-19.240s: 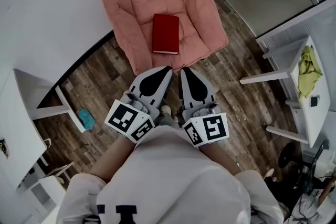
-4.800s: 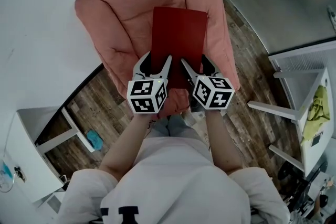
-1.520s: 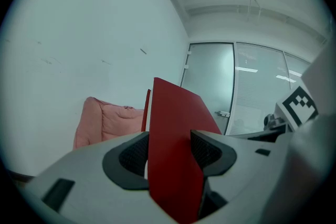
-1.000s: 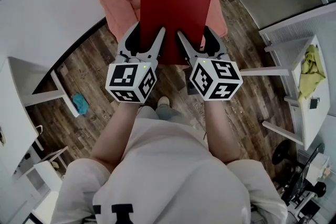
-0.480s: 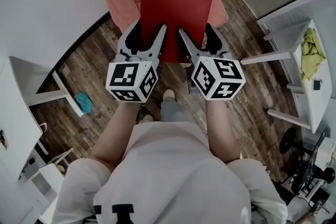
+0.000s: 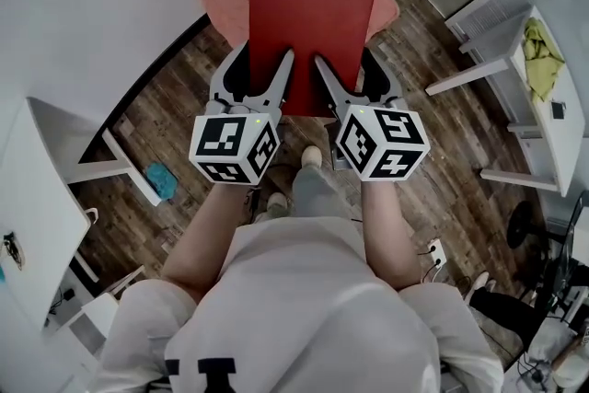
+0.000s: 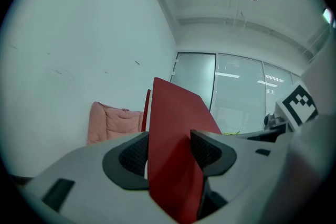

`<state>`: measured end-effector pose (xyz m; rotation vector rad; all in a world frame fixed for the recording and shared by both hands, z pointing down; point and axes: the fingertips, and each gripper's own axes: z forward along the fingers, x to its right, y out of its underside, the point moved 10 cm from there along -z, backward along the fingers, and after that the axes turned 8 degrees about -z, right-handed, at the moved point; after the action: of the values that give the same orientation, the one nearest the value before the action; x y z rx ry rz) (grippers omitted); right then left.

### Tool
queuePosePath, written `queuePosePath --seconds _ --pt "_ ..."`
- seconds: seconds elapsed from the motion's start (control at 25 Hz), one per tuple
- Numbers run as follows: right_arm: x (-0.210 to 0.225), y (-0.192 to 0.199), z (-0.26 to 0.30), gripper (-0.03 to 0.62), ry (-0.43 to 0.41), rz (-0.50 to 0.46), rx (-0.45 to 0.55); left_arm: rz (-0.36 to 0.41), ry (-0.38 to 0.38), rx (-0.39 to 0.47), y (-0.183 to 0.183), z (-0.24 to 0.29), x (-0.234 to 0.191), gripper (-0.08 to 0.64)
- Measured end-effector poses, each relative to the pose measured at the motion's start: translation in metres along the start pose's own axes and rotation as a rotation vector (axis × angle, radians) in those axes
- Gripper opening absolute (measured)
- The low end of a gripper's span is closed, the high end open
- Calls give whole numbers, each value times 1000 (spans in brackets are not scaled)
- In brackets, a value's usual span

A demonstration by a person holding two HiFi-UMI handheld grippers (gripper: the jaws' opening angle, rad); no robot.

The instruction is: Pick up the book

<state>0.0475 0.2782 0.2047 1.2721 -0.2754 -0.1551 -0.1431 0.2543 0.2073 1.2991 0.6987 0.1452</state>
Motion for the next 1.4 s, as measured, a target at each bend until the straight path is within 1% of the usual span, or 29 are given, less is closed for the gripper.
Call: queuePosePath --seconds 0.16,0.4,0.6,0.84,1.12,1.4 --pt "-21 9 -21 342 17 16 8 16 16 -9 2 -27 2 235" --pt "-43 17 -45 342 35 26 13 20 34 -18 3 -58 4 235" --pt "-54 19 -56 342 26 19 16 19 27 -8 4 -75 6 235" --pt "-56 22 -65 342 16 15 13 15 15 -5 8 -85 12 235" --pt "-47 25 -85 342 17 -19 17 -2 15 7 18 -92 31 235" --pt "-42 28 -93 342 14 -4 10 3 12 1 23 -94 40 235"
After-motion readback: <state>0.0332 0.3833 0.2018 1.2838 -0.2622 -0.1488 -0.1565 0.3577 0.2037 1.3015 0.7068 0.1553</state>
